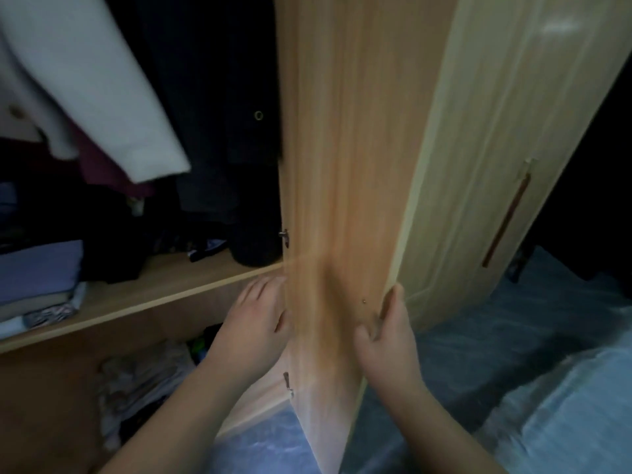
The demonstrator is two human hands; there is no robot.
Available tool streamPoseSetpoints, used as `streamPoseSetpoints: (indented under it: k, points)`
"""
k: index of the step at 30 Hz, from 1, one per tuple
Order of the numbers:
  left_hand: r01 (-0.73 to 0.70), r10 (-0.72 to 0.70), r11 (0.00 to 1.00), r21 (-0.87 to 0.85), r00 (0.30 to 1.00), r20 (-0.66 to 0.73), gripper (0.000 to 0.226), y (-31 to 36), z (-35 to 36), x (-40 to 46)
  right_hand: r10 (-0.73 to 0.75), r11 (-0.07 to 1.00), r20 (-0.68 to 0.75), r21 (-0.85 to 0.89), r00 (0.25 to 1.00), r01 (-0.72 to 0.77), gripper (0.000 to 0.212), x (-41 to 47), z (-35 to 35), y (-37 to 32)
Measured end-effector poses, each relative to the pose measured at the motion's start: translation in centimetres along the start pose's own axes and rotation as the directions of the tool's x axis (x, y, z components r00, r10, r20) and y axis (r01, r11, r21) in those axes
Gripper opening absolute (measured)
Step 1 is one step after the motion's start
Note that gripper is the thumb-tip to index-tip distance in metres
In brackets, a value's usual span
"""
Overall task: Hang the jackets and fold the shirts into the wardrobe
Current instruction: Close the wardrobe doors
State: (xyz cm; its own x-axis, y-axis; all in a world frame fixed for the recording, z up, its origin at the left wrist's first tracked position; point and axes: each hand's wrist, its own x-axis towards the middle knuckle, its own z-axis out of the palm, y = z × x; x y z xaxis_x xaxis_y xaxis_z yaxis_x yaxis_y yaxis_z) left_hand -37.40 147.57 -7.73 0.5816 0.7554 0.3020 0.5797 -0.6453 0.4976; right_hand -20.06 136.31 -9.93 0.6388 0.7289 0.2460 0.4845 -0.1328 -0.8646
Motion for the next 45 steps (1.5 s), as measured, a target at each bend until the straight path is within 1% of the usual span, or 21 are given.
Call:
streamPoseSetpoints:
  k: [2, 4, 5, 7, 8, 10, 14, 16, 17, 19, 21, 23, 25, 29, 32, 35, 37, 40, 42, 44, 45]
  points:
    - [0.065, -0.065, 0.998, 0.010, 0.998, -0.009, 0.051, -2.1, -0.6, -1.5, -0.050, 0.999, -0.011, -0.014, 0.999, 0.050, 0.045, -1.2, 1.4, -0.7]
    - [0.135, -0.135, 0.990, 0.036, 0.991, -0.022, 0.049, -4.5, -1.4, -3.1, -0.103, 0.994, 0.019, -0.043, 0.994, 0.104, 0.042, -2.8, 3.3, -1.4]
    - [0.171, -0.169, 0.984, 0.044, 0.985, -0.031, 0.049, -5.8, -1.8, -3.7, -0.123, 0.990, 0.056, -0.068, 0.991, 0.127, 0.046, -3.7, 4.6, -1.8]
    - [0.231, -0.228, 0.972, 0.040, 0.972, -0.053, 0.051, -8.2, -2.9, -4.6, -0.180, 0.970, 0.155, -0.134, 0.971, 0.202, 0.069, -5.4, 7.8, -2.5]
    - [0.250, -0.247, 0.968, 0.033, 0.966, -0.071, 0.051, -9.3, -3.7, -5.0, -0.231, 0.953, 0.204, -0.149, 0.951, 0.264, 0.081, -6.1, 9.7, -2.9]
    - [0.274, -0.270, 0.961, 0.024, 0.956, -0.112, 0.051, -11.5, -5.4, -5.5, -0.346, 0.896, 0.309, -0.172, 0.886, 0.410, 0.094, -6.6, 13.4, -3.8]
    - [0.362, -0.352, 0.932, 0.025, 0.919, -0.176, 0.053, -17.2, -9.0, -6.7, -0.420, 0.783, 0.539, -0.192, 0.731, 0.592, 0.092, -5.1, 21.4, -6.8]
    - [0.436, -0.422, 0.900, 0.023, 0.882, -0.208, 0.053, -20.9, -10.9, -7.1, -0.432, 0.766, 0.595, -0.154, 0.678, 0.624, 0.091, -3.9, 26.0, -8.4]
    - [0.469, -0.453, 0.883, 0.021, 0.863, -0.223, 0.053, -22.8, -11.9, -7.3, -0.417, 0.768, 0.615, -0.155, 0.669, 0.622, 0.091, -3.2, 28.4, -9.3]
    - [0.504, -0.484, 0.864, 0.021, 0.840, -0.243, 0.052, -26.2, -13.6, -7.3, -0.365, 0.777, 0.631, -0.199, 0.685, 0.597, 0.097, -1.9, 32.9, -11.1]
    - [0.517, -0.500, 0.856, 0.009, 0.832, -0.242, 0.052, -29.1, -14.9, -7.0, -0.308, 0.772, 0.606, -0.291, 0.733, 0.565, 0.103, -1.1, 36.7, -12.9]
    - [0.503, -0.489, 0.864, 0.001, 0.841, -0.232, 0.050, -31.6, -15.7, -6.3, -0.289, 0.750, 0.562, -0.370, 0.775, 0.548, 0.111, -0.3, 39.6, -14.4]
    - [0.475, -0.461, 0.880, 0.013, 0.860, -0.220, 0.050, -33.6, -16.1, -5.2, -0.298, 0.732, 0.535, -0.404, 0.791, 0.549, 0.113, 0.9, 41.8, -15.2]
    - [0.428, -0.415, 0.904, 0.014, 0.885, -0.209, 0.050, -35.9, -16.2, -3.3, -0.270, 0.692, 0.523, -0.479, 0.809, 0.541, 0.106, 3.0, 44.2, -15.5]
    - [0.405, -0.394, 0.914, 0.008, 0.895, -0.210, 0.048, -36.7, -16.2, -2.4, -0.246, 0.680, 0.516, -0.511, 0.821, 0.525, 0.107, 3.0, 44.5, -15.7]
    - [0.411, -0.400, 0.912, 0.007, 0.892, -0.209, 0.047, -37.0, -16.2, -2.3, -0.271, 0.683, 0.541, -0.475, 0.796, 0.555, 0.102, 3.4, 43.9, -15.4]
    - [0.417, -0.407, 0.909, 0.000, 0.887, -0.218, 0.048, -36.6, -16.3, -2.8, -0.318, 0.669, 0.546, -0.450, 0.775, 0.592, 0.096, 3.8, 43.5, -14.9]
    - [0.419, -0.404, 0.908, -0.001, 0.875, -0.265, 0.049, -34.8, -16.4, -4.5, -0.394, 0.707, 0.564, -0.318, 0.725, 0.632, 0.087, 3.4, 42.3, -14.2]
    - [0.461, -0.436, 0.887, 0.010, 0.844, -0.312, 0.048, -32.6, -16.4, -6.7, -0.405, 0.733, 0.612, -0.227, 0.679, 0.642, 0.079, 2.3, 41.0, -14.0]
    - [0.530, -0.488, 0.848, 0.023, 0.797, -0.356, 0.049, -30.2, -15.8, -9.6, -0.430, 0.721, 0.676, -0.141, 0.598, 0.679, 0.070, 0.6, 39.2, -13.8]
    - [0.568, -0.518, 0.822, 0.027, 0.767, -0.378, 0.050, -28.8, -15.6, -11.8, -0.447, 0.711, 0.712, -0.083, 0.541, 0.698, 0.067, -0.8, 38.5, -13.7]
